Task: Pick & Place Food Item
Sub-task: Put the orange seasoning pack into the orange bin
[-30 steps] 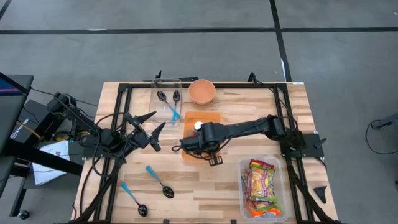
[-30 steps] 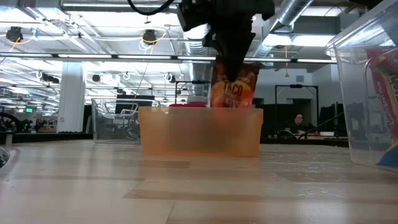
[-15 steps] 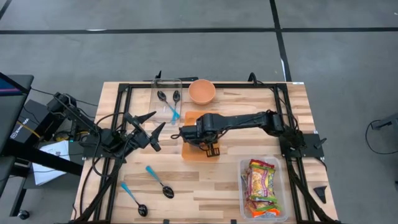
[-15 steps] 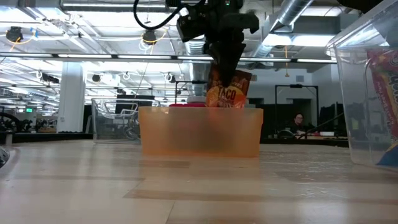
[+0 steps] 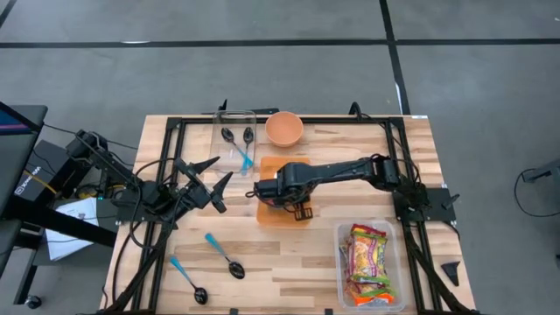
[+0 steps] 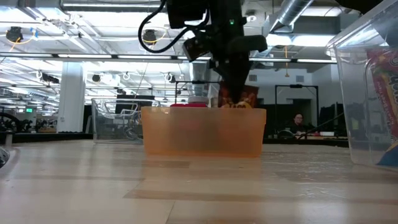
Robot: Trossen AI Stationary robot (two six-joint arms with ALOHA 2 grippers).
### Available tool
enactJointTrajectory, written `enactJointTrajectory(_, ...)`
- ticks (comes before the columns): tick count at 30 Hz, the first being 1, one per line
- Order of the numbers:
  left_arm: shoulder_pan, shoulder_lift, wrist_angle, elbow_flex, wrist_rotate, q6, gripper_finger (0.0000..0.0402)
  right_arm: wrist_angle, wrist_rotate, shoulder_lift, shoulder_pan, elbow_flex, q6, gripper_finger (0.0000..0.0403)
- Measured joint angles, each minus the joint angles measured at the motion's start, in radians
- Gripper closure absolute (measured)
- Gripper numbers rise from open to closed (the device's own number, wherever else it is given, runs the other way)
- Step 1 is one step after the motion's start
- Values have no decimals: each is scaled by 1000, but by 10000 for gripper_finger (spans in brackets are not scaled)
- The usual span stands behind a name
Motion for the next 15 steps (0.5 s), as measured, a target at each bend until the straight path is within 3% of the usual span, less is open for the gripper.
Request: enactJointTrajectory(15,0,0,-3,0,0,-1,147,43,84,0,-1,26,9,342)
